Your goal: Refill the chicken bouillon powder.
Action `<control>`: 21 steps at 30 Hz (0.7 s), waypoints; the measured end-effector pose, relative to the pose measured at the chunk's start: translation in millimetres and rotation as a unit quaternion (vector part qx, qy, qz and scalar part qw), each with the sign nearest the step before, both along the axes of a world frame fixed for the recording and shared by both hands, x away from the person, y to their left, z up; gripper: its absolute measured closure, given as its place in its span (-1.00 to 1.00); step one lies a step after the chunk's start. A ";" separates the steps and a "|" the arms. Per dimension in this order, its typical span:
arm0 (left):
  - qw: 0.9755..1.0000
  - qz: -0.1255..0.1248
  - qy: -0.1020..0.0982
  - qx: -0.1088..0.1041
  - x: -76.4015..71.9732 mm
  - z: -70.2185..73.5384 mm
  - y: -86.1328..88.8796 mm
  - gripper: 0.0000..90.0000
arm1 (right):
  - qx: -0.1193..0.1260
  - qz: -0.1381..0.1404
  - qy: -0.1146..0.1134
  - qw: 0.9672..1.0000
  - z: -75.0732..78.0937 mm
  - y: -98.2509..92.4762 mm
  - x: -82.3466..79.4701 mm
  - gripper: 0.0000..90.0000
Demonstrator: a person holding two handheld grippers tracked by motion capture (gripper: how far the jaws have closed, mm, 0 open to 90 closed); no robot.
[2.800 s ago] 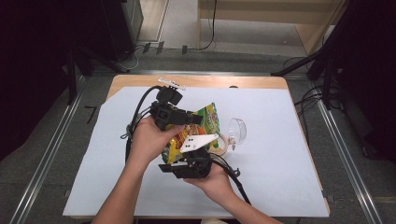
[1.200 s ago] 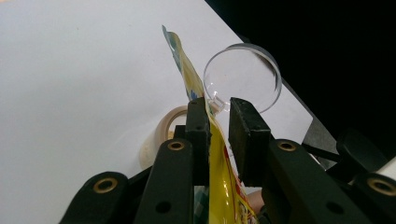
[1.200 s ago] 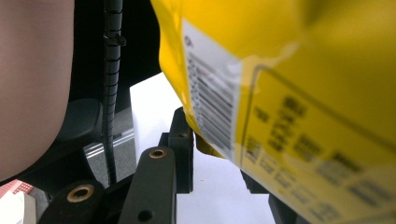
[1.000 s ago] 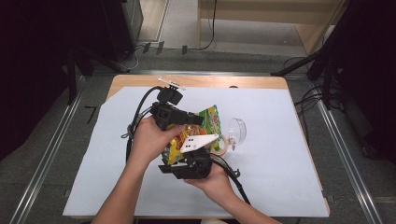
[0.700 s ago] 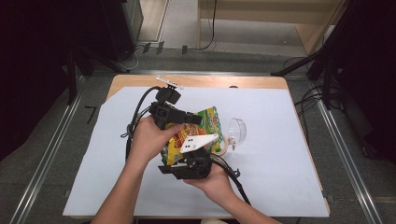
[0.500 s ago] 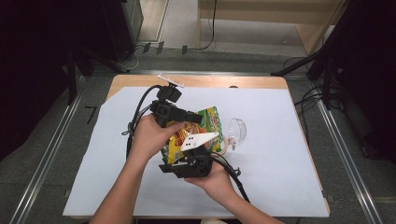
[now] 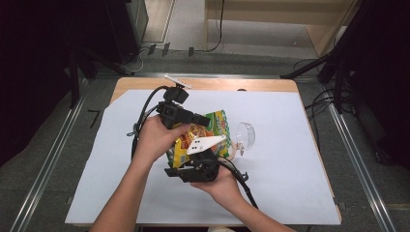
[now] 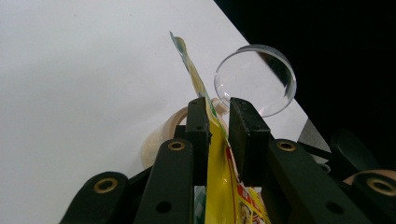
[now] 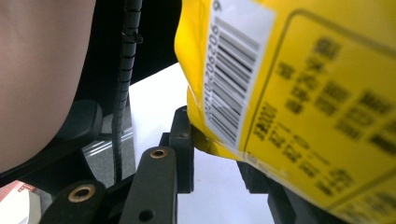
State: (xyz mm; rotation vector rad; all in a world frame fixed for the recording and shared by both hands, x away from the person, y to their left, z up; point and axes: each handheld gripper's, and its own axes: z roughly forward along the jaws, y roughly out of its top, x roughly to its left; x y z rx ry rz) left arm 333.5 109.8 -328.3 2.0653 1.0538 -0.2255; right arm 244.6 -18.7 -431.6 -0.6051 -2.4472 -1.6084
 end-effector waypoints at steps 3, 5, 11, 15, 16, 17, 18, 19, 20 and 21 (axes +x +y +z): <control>1.000 0.003 -0.001 0.000 -1.5 0.2 1.9 0.74 | -0.001 0.001 -0.002 1.000 0.0 1.2 -1.9 0.59; 1.000 0.001 -0.003 0.001 -2.4 0.9 2.8 0.74 | -0.001 0.002 -0.003 1.000 0.3 1.5 -2.4 0.59; 1.000 0.004 -0.011 -0.001 -6.5 2.6 2.5 0.74 | -0.001 0.002 -0.011 1.000 -1.1 2.6 -2.6 0.59; 1.000 0.006 -0.018 0.006 -9.3 4.5 1.5 0.74 | 0.000 0.001 -0.015 1.000 -1.6 2.7 -3.6 0.59; 1.000 0.007 -0.019 0.003 -10.0 4.9 1.5 0.74 | 0.001 0.001 -0.016 1.000 -1.4 2.9 -3.9 0.59; 1.000 0.007 -0.022 0.007 -10.9 6.3 1.8 0.74 | 0.002 0.002 -0.017 1.000 -1.0 2.7 -3.9 0.59; 1.000 0.008 -0.024 0.005 -11.8 6.8 1.8 0.74 | 0.003 0.002 -0.019 1.000 -0.5 2.9 -4.3 0.59; 1.000 0.010 -0.027 0.006 -13.0 7.7 1.9 0.74 | 0.003 0.002 -0.022 1.000 -0.1 2.9 -4.5 0.59; 0.999 0.010 -0.029 0.007 -14.0 8.5 2.1 0.74 | 0.004 0.003 -0.023 1.000 0.1 3.2 -4.6 0.59; 0.999 0.013 -0.030 0.007 -15.3 9.3 2.2 0.74 | 0.003 0.004 -0.023 1.000 0.4 3.3 -4.8 0.59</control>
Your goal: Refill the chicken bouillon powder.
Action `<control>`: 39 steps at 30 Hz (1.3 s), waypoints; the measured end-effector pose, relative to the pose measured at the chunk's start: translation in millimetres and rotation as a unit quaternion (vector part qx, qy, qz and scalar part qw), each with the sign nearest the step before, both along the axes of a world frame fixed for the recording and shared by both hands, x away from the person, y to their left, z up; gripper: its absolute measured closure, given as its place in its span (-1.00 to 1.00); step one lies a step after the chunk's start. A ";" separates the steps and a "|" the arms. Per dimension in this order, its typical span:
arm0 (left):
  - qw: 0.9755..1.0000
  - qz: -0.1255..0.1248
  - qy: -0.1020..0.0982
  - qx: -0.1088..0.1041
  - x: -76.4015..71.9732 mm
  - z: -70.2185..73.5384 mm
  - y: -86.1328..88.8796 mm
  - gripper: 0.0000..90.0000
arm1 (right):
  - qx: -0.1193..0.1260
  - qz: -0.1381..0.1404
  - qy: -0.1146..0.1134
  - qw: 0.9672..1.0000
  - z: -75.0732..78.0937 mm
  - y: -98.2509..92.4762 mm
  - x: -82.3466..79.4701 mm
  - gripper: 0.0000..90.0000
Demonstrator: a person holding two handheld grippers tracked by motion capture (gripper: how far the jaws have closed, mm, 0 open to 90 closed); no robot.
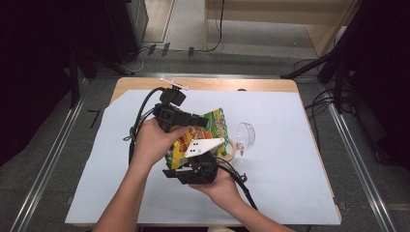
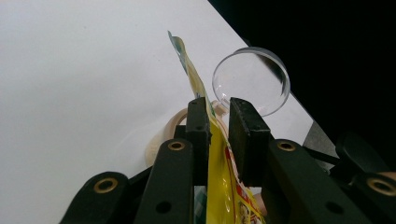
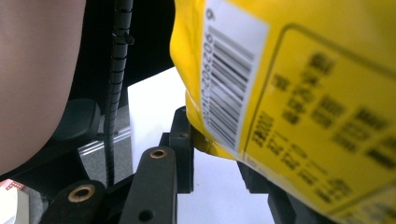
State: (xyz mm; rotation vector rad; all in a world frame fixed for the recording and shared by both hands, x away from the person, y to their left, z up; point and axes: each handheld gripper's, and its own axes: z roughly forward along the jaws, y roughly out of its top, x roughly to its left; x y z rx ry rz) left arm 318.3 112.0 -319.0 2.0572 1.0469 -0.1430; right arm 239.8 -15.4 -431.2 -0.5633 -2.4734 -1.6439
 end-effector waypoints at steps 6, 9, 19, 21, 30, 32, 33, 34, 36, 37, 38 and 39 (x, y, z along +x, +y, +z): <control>1.000 0.006 -0.011 0.000 -5.9 3.6 2.7 0.74 | 0.000 0.004 -0.006 1.000 0.6 2.2 -1.0 0.58; 1.000 0.008 -0.014 0.001 -6.4 3.9 4.4 0.74 | 0.001 0.007 -0.009 1.000 1.3 3.4 -1.1 0.58; 1.000 0.015 0.000 0.001 9.7 4.0 7.6 0.74 | -0.001 0.009 0.001 1.000 3.7 8.5 12.4 0.58; 1.000 0.015 0.001 0.006 13.1 2.8 5.7 0.74 | 0.001 0.006 0.008 1.000 2.5 8.3 14.6 0.58; 1.000 0.012 0.001 0.004 20.4 2.7 3.7 0.74 | 0.004 -0.007 0.014 1.000 1.9 7.2 20.9 0.58; 1.000 0.012 0.002 0.004 21.5 3.3 4.2 0.74 | 0.005 -0.007 0.015 1.000 2.4 8.0 21.8 0.58; 1.000 0.012 0.003 0.003 22.1 3.8 4.7 0.74 | 0.006 -0.008 0.017 1.000 3.0 8.4 21.9 0.58; 1.000 0.012 0.006 0.003 23.0 4.0 4.8 0.74 | 0.007 -0.009 0.018 1.000 3.4 8.6 22.0 0.58; 1.000 0.009 0.008 0.005 25.0 4.7 4.8 0.74 | 0.008 -0.012 0.019 1.000 3.9 9.4 22.2 0.58; 1.000 0.009 0.009 0.003 25.9 4.6 4.3 0.74 | 0.009 -0.015 0.020 1.000 4.0 9.6 22.5 0.58; 1.000 0.009 0.009 0.005 26.7 4.9 4.1 0.74 | 0.010 -0.016 0.020 1.000 4.2 9.8 23.0 0.58; 1.000 0.006 0.009 0.005 27.7 5.4 3.8 0.74 | 0.011 -0.018 0.023 1.000 4.5 10.0 23.3 0.58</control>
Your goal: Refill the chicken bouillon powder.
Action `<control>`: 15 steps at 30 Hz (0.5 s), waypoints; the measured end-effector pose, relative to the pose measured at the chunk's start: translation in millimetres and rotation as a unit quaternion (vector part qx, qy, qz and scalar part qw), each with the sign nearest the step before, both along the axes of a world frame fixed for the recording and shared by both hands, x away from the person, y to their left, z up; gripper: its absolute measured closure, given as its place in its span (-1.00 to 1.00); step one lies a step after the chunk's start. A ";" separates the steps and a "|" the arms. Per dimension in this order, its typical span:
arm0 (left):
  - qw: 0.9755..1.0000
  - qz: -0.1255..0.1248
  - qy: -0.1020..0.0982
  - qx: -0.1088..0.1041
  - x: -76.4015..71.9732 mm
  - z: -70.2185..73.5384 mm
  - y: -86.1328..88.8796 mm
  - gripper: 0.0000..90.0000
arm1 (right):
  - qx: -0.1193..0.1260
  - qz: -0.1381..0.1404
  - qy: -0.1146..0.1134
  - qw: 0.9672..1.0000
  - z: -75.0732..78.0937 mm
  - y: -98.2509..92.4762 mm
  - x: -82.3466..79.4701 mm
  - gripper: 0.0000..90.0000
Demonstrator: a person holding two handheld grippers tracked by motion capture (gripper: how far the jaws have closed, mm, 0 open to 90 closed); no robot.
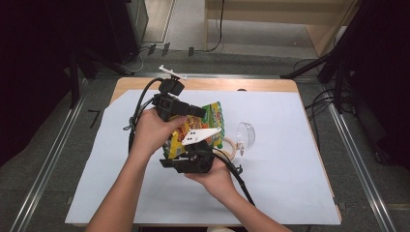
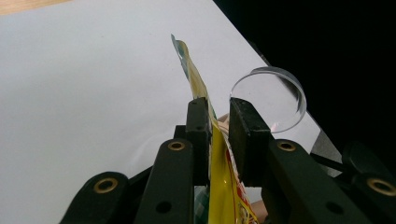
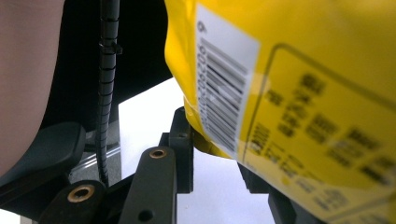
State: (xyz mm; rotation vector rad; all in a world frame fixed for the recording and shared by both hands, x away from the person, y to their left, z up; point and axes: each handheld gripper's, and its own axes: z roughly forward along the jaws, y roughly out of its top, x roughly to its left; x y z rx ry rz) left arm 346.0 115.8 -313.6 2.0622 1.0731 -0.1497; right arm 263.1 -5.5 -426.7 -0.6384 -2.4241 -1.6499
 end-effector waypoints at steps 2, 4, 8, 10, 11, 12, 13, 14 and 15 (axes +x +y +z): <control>1.000 -0.002 0.000 -0.002 1.3 0.0 -0.2 0.74 | 0.001 -0.004 0.004 1.000 0.9 0.2 0.8 0.58; 1.000 -0.002 0.003 -0.004 2.8 -0.6 -1.0 0.74 | -0.002 -0.007 0.005 1.000 1.0 -0.2 1.5 0.58; 1.000 -0.005 0.002 -0.006 3.9 -0.4 -2.4 0.74 | 0.007 -0.022 0.014 1.000 -0.8 1.3 1.7 0.58; 1.000 -0.006 0.002 -0.003 3.7 0.1 -3.3 0.74 | 0.009 -0.023 0.016 1.000 -0.8 0.8 1.2 0.58; 1.000 -0.006 0.002 -0.002 3.7 0.2 -3.5 0.74 | 0.009 -0.024 0.016 1.000 -0.7 0.9 1.0 0.58; 1.000 -0.007 0.002 -0.002 3.7 0.3 -3.8 0.74 | 0.009 -0.023 0.016 1.000 -0.5 0.7 1.1 0.58; 1.000 -0.009 0.003 0.001 4.0 0.7 -4.1 0.74 | 0.009 -0.024 0.017 1.000 -0.2 0.6 1.0 0.58; 1.000 -0.009 0.004 0.003 3.9 0.9 -4.7 0.74 | 0.007 -0.025 0.016 1.000 0.3 0.3 0.7 0.57; 1.000 -0.010 0.006 0.005 4.0 1.1 -5.1 0.74 | 0.007 -0.025 0.016 1.000 0.5 0.3 0.5 0.57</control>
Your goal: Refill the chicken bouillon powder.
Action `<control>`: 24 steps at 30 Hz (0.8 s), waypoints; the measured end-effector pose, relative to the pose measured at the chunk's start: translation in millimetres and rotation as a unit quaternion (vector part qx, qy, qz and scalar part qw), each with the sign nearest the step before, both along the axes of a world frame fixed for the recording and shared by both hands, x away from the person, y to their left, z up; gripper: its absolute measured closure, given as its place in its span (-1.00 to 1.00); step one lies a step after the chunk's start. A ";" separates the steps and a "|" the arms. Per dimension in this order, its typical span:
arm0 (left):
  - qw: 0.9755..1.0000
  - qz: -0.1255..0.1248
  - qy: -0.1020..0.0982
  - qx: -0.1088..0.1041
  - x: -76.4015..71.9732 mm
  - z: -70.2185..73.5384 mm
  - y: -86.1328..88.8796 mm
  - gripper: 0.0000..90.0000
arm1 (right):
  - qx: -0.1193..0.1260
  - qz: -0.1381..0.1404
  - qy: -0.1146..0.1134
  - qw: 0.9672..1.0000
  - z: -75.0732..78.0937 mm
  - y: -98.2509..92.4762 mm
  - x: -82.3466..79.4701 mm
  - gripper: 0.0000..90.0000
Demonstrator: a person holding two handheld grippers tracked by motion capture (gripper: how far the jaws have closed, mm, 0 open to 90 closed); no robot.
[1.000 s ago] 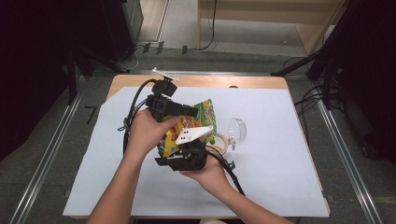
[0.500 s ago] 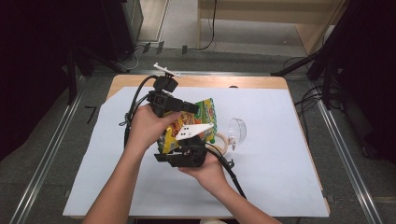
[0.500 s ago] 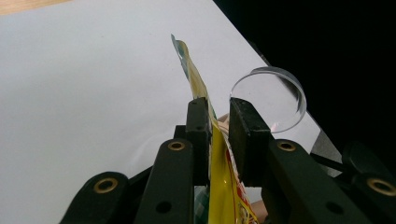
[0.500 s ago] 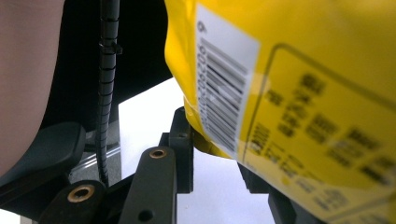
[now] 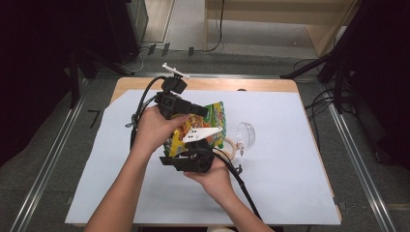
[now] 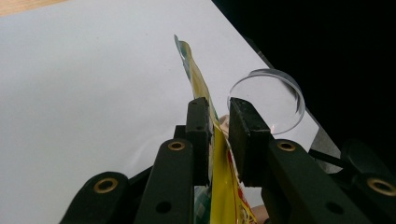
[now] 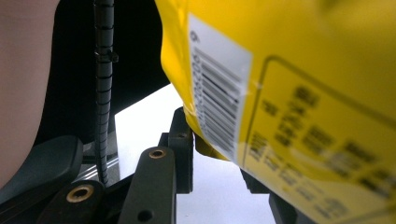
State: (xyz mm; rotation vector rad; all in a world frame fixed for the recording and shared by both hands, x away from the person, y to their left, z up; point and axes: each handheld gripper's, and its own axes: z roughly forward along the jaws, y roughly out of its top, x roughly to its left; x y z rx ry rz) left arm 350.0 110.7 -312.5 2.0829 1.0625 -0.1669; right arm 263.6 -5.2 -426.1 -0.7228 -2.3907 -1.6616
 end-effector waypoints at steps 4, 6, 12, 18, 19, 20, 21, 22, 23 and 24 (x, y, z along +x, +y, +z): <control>1.000 -0.002 0.005 0.004 -0.3 -0.9 0.0 0.74 | -0.003 0.001 -0.003 1.000 0.2 -0.6 -1.3 0.57; 1.000 0.000 0.005 0.000 -0.6 -1.6 0.5 0.74 | -0.005 0.001 -0.005 1.000 0.0 -0.9 -1.7 0.57; 1.000 -0.005 0.001 -0.001 -4.2 -3.9 -0.7 0.74 | -0.011 0.002 -0.019 1.000 -2.9 -2.5 -4.0 0.56; 1.000 -0.005 0.000 -0.003 -7.6 -5.4 -1.7 0.74 | -0.020 0.014 -0.017 1.000 -2.7 -5.6 -5.6 0.57; 1.000 -0.005 0.000 -0.003 -8.1 -5.4 -1.8 0.74 | -0.021 0.016 -0.018 0.999 -2.8 -6.2 -5.8 0.57; 1.000 -0.005 0.000 -0.001 -8.8 -5.4 -1.9 0.74 | -0.023 0.015 -0.018 0.999 -2.8 -6.5 -6.3 0.57; 1.000 -0.007 -0.001 -0.002 -9.6 -5.8 -1.9 0.74 | -0.023 0.016 -0.018 0.999 -3.1 -6.7 -6.8 0.57; 1.000 -0.007 0.001 -0.002 -10.6 -5.8 -2.0 0.74 | -0.024 0.018 -0.020 0.999 -3.3 -6.9 -7.3 0.57; 1.000 -0.007 0.002 -0.003 -11.6 -6.0 -1.8 0.74 | -0.025 0.020 -0.022 0.999 -3.4 -7.1 -8.3 0.57; 1.000 -0.009 0.002 -0.003 -12.4 -6.0 -1.5 0.73 | -0.023 0.021 -0.023 0.999 -3.8 -7.1 -9.5 0.57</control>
